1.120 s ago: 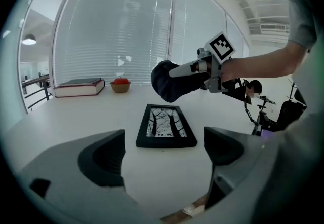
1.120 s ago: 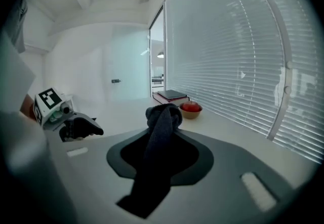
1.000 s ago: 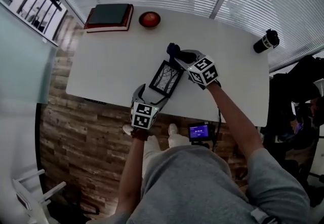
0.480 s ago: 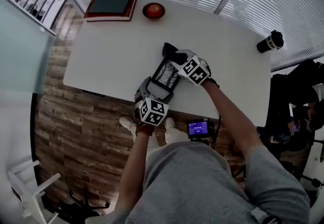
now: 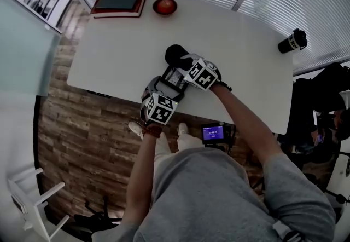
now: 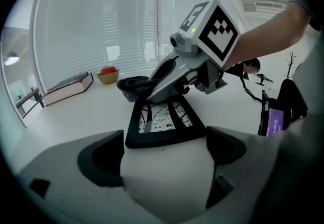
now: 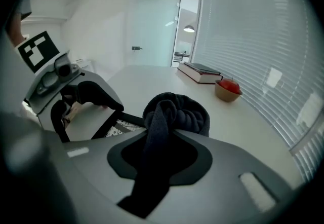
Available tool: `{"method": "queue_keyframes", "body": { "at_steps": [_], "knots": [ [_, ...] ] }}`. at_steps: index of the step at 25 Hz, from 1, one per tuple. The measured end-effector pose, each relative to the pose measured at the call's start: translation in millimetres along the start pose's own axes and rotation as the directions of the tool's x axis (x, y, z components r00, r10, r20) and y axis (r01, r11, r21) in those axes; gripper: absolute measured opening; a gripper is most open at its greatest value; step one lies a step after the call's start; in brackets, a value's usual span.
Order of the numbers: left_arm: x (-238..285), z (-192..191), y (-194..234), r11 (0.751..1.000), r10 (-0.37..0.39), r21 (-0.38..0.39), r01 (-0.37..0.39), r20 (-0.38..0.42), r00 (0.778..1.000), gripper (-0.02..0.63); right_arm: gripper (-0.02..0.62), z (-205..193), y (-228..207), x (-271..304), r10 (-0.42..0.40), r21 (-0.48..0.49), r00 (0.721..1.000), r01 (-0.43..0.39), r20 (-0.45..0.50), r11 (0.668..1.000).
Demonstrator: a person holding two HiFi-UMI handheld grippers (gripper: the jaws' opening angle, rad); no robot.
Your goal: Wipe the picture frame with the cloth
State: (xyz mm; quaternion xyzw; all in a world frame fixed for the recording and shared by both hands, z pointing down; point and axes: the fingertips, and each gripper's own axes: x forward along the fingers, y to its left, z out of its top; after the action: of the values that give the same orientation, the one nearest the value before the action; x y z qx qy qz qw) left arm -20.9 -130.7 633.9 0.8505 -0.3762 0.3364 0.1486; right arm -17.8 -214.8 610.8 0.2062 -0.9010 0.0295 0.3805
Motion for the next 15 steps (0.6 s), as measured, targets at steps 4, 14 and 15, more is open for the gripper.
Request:
{"method": "queue_keyframes", "body": {
  "at_steps": [4,14,15],
  "knots": [
    [0.3,-0.1,0.2,1.000,-0.001,0.012,0.001,0.005,1.000,0.506,0.098,5.2,10.3,1.3,0.038,0.042,0.999,-0.038,0.011,0.998],
    [-0.7,2.3,-0.9,1.000,-0.001,0.012,0.001,0.007,1.000,0.502,0.095,11.4,51.8,-0.7,0.158,0.048,0.987,-0.157,-0.009,0.986],
    [-0.4,2.3,-0.9,1.000,-0.001,0.011,0.001,0.008,1.000,0.502,0.095,11.9,55.6,-0.3,0.167,0.040,0.986,-0.166,-0.011,0.985]
  ]
}}
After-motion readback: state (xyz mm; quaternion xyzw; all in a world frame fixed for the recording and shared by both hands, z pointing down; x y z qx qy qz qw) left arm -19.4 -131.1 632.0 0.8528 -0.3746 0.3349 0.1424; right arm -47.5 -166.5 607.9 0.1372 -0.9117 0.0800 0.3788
